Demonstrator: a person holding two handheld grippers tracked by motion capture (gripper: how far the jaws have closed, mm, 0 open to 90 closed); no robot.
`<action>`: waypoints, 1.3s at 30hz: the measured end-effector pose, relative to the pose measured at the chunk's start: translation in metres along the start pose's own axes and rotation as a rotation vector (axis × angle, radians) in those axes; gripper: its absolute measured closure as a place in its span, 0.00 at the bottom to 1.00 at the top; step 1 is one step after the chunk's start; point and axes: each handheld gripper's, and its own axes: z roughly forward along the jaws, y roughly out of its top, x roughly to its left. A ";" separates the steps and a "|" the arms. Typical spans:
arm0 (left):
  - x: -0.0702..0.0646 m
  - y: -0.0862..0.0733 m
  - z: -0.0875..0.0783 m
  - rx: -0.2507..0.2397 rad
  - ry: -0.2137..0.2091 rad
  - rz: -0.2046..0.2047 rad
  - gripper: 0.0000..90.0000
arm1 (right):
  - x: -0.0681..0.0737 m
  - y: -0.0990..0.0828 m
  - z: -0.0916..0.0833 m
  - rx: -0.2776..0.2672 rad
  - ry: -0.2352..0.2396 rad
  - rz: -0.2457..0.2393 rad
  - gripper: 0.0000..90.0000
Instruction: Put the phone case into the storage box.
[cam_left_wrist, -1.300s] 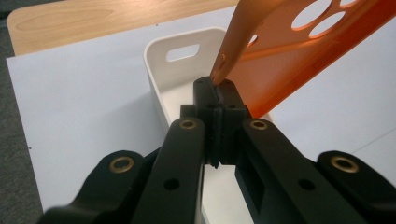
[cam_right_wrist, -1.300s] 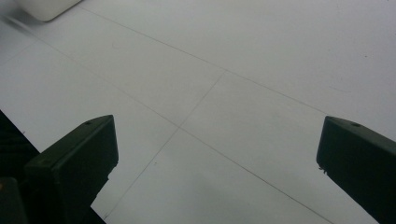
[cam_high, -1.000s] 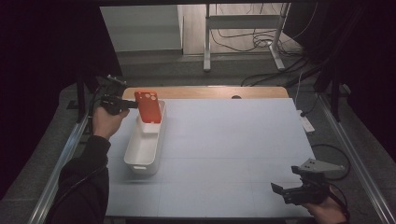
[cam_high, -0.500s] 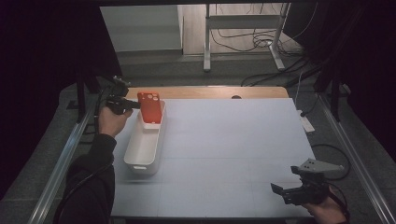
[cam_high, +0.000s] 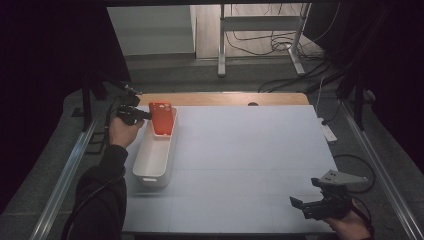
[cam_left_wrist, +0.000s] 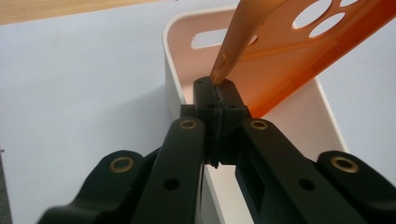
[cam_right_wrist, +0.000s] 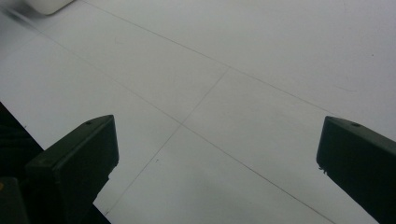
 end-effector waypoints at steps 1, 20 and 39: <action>0.000 0.000 0.002 0.005 0.006 0.004 0.99 | 0.000 0.000 0.000 -0.001 0.001 0.000 0.00; -0.005 0.004 0.017 -0.022 0.025 0.013 0.85 | 0.000 0.000 0.000 -0.002 0.002 -0.003 0.00; -0.011 0.002 0.014 -0.081 0.026 0.127 0.41 | 0.000 0.000 0.000 -0.003 0.001 -0.005 0.00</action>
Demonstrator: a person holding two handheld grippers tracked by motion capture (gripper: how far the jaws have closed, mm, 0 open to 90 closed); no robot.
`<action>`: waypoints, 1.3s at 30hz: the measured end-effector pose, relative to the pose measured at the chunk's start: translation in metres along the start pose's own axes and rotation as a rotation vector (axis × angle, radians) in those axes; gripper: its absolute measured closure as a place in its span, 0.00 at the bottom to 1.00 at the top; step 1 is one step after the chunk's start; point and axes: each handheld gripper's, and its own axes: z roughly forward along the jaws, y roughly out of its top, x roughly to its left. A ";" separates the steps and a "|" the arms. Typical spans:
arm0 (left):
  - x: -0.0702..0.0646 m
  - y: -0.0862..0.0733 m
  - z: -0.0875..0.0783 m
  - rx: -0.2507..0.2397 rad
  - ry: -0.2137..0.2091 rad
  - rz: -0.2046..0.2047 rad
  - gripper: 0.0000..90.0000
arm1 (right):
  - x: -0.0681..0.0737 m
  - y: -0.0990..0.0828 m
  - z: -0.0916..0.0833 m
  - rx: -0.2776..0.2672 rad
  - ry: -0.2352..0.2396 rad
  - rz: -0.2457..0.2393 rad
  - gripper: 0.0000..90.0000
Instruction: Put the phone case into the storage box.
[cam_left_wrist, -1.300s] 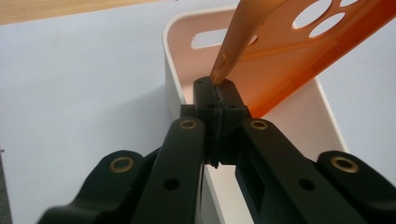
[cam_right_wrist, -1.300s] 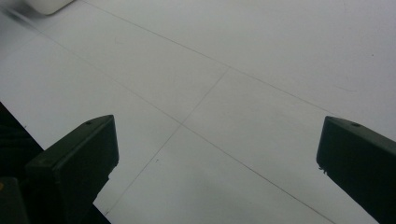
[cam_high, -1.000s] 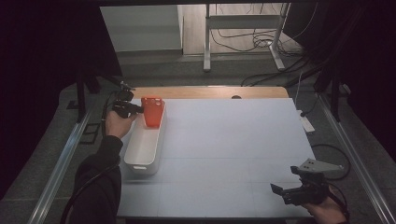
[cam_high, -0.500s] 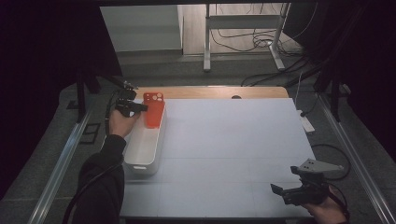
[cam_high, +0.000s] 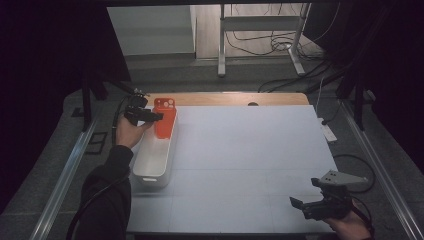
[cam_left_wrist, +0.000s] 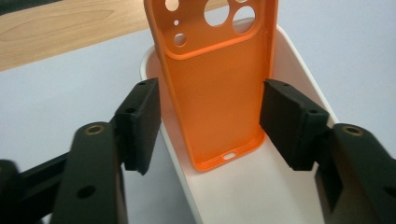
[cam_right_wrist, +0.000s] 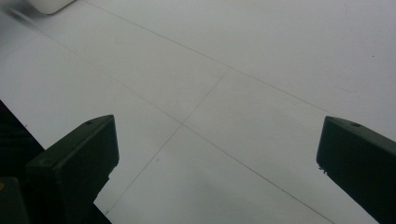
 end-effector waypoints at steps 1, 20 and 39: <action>0.000 0.000 0.000 -0.003 -0.009 0.003 0.38 | 0.000 0.000 0.000 0.002 -0.001 -0.001 0.00; -0.007 -0.011 -0.012 -0.039 -0.116 0.028 0.04 | 0.000 0.000 0.001 0.007 -0.001 -0.005 0.00; -0.020 -0.031 -0.031 -0.094 -0.123 0.097 0.00 | 0.001 0.001 0.001 0.012 -0.001 -0.005 0.00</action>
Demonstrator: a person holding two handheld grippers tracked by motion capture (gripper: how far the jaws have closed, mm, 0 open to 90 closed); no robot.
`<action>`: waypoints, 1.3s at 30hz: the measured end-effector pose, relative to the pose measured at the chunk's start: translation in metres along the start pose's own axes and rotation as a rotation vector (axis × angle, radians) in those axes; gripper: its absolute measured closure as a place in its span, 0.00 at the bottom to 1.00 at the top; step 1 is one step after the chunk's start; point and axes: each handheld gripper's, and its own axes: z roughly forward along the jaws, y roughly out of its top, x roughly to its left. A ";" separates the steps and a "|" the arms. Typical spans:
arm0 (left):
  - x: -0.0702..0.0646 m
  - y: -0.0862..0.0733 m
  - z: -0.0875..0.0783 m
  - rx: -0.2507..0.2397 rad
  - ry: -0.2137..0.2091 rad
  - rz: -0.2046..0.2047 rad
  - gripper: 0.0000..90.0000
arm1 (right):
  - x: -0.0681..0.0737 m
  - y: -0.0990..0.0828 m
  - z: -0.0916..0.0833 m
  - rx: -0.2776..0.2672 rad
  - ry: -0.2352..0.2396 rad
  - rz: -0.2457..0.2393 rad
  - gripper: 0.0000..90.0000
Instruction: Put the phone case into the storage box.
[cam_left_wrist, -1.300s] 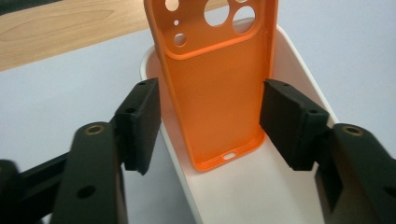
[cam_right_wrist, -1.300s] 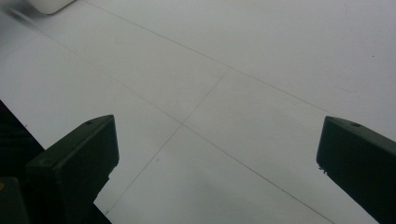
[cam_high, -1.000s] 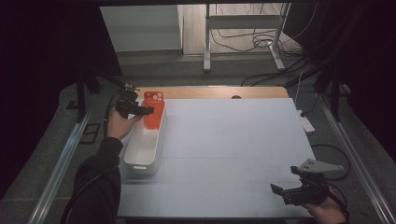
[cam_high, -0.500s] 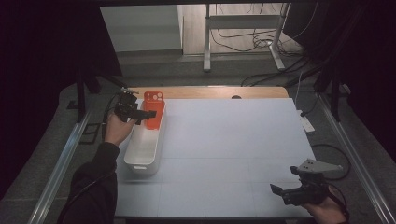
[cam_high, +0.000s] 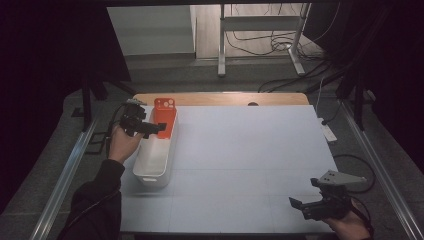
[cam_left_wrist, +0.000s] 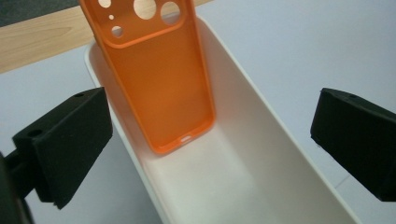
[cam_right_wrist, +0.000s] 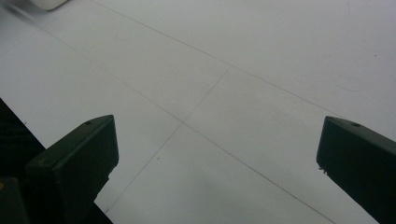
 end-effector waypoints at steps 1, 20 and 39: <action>-0.001 -0.001 -0.001 -0.001 -0.001 0.002 0.00 | 0.000 0.000 0.000 0.000 -0.001 -0.001 0.00; -0.022 -0.020 -0.020 -0.058 -0.018 0.042 0.00 | 0.000 0.000 0.000 0.000 -0.006 0.003 0.00; -0.043 -0.048 -0.038 -0.105 -0.051 0.047 0.00 | 0.000 0.000 0.000 0.003 -0.005 0.002 0.00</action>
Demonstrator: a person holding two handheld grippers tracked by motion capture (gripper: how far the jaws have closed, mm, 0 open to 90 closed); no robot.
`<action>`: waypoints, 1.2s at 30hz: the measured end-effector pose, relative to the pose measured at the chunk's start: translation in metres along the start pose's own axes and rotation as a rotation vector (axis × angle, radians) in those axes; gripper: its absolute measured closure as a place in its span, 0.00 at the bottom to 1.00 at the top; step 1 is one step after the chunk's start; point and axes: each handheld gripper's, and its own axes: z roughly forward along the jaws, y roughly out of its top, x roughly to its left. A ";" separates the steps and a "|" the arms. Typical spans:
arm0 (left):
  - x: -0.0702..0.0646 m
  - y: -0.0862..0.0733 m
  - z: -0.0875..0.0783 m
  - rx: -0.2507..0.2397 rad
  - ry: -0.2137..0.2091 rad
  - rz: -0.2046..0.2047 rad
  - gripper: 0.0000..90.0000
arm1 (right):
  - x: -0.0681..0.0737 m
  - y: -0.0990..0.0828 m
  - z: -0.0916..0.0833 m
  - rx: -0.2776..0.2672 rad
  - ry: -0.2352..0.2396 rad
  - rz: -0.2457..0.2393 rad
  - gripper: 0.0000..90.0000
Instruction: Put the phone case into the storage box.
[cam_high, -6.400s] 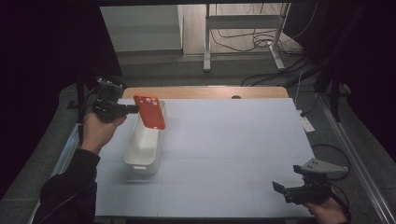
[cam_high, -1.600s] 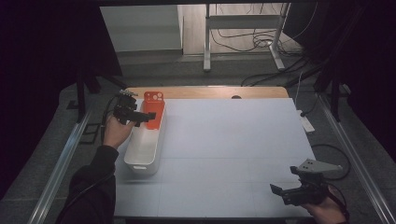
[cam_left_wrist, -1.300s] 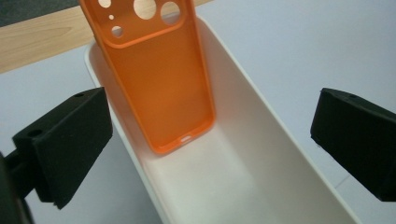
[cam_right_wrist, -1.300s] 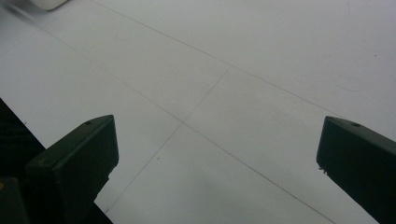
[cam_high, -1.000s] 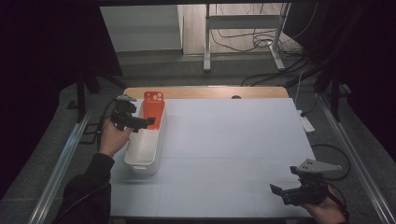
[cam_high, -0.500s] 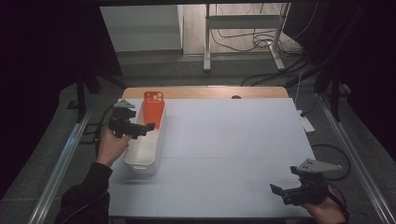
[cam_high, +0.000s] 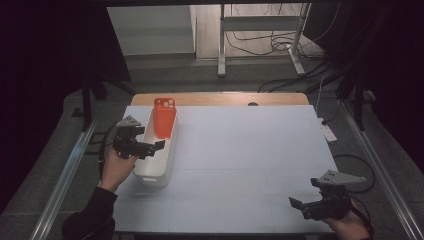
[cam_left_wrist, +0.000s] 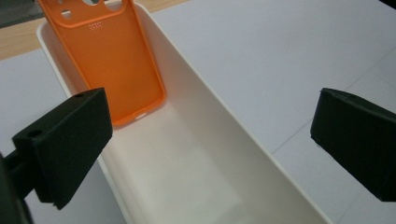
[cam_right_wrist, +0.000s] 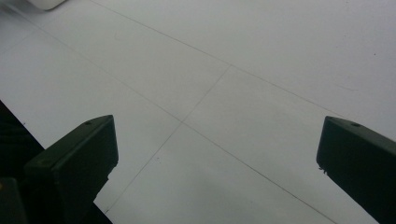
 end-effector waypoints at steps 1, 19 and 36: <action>-0.001 -0.001 -0.001 -0.001 0.001 0.003 0.00 | 0.000 0.000 0.000 0.000 0.000 0.002 0.00; -0.027 -0.029 -0.027 -0.040 0.006 0.031 0.00 | 0.001 0.000 0.000 0.002 -0.004 -0.005 0.00; -0.045 -0.051 -0.046 -0.049 0.028 0.056 0.00 | 0.002 0.001 0.002 0.025 -0.070 0.002 0.00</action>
